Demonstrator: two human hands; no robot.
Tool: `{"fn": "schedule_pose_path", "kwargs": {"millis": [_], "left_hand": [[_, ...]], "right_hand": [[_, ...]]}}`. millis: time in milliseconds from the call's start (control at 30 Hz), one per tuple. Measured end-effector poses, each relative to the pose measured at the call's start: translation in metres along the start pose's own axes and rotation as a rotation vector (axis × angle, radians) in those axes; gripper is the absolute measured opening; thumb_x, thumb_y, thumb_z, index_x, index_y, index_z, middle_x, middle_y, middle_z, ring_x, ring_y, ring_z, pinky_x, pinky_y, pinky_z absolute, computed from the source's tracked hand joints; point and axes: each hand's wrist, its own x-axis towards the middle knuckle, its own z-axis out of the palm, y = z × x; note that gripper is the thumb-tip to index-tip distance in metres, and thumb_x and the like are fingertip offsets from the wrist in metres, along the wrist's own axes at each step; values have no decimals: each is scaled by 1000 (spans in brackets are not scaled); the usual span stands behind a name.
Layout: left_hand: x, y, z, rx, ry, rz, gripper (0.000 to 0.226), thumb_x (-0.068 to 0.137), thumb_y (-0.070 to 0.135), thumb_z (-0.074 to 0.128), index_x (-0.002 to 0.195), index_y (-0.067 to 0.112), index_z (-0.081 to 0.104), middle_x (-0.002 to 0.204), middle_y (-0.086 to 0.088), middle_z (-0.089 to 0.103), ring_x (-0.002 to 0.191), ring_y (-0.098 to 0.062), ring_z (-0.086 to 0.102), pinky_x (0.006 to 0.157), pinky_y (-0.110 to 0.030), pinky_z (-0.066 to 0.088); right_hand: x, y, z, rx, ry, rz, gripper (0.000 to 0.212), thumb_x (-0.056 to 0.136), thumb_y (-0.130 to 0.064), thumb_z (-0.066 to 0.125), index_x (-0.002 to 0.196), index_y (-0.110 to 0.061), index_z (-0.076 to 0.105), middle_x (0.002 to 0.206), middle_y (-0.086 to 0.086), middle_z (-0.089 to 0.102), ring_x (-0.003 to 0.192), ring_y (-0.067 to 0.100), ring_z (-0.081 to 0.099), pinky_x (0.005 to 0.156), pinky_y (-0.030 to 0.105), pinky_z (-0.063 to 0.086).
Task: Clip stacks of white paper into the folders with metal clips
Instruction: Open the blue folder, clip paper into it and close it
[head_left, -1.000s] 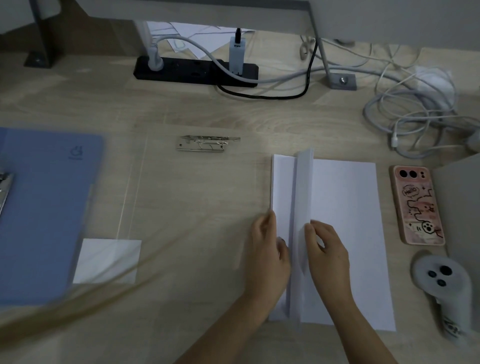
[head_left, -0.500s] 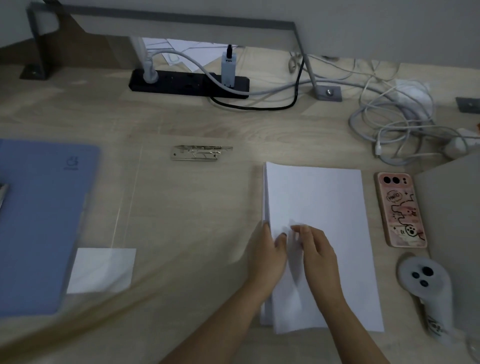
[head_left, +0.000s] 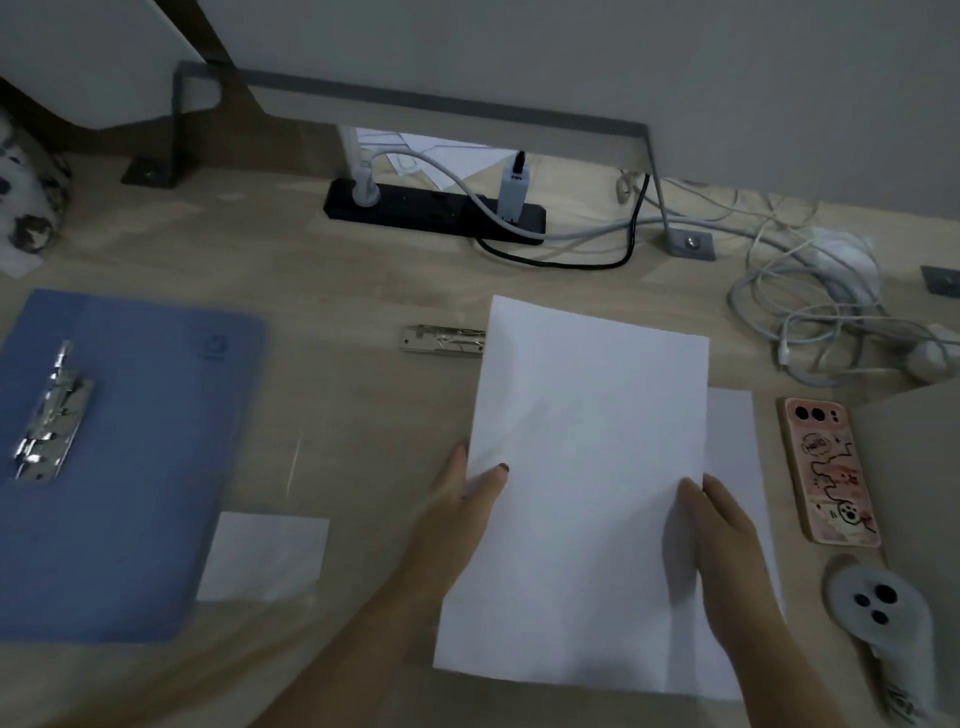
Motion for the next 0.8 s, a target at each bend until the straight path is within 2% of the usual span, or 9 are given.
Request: {"fn": "schedule_pose_path", "kwargs": {"millis": [67,100,167,233,333,400,467,533,800], "left_hand": [[1,-5,-27,-2,62,-22,37,85,26,61,121,19,54,123,-3,62,112,-20,59,100,-39,46],[0,-9,-40,-6,91,-30,28,88,22,60,116,22,55,119,-3,63,108,-18,61,95,-32,49],[-1,-17,-65,-11,148,-30,19,91,12,55,99,29,55,107,5,65,96,-1,64,76,-8,49],[-3,-21,-86,-25,184,-32,23,92,10,52,93,33,50,97,17,58,79,19,58,65,3,41],[-4,-35,-102,15,209,-43,25,93,16,51,117,23,48,107,14,54,98,4,54,81,-9,37],[-2,-41,-106,60,220,-46,26,94,18,49,120,20,47,108,13,53,102,-3,49,86,-16,34],[3,-45,-110,138,239,-38,6,95,20,46,97,20,52,89,10,54,82,-4,51,74,-20,37],[11,-46,-114,251,284,-35,24,96,25,44,72,21,43,65,6,45,61,-11,44,56,-26,32],[31,-43,-121,428,354,-35,18,96,32,42,88,21,55,70,10,53,67,-9,52,58,-27,37]], "right_hand": [[-8,-3,26,10,-37,-19,18,93,-25,48,88,-14,62,100,15,64,101,34,59,98,49,41],[-11,-3,40,10,-58,-20,19,93,-23,48,87,-12,62,98,17,65,99,34,60,96,49,43],[-18,-3,67,9,-125,-24,20,92,-21,48,85,-9,62,94,24,64,89,35,61,86,46,47],[-24,1,89,14,-163,3,21,92,-20,49,80,-5,58,82,29,55,75,28,55,71,37,43],[-27,5,111,44,-166,105,22,92,-17,51,71,-12,55,66,11,45,64,22,45,60,31,34],[-27,9,119,36,-154,140,26,91,-17,51,65,-17,53,64,8,42,61,22,41,56,31,31],[-26,11,123,16,-137,146,24,90,-17,51,66,-16,54,66,10,42,63,24,41,58,33,32],[-24,10,124,2,-121,119,19,90,-19,51,74,-11,56,70,13,44,68,25,44,64,35,35],[-17,5,128,-44,-99,96,18,93,-23,48,82,-17,62,87,7,59,84,22,53,79,35,41]]}}
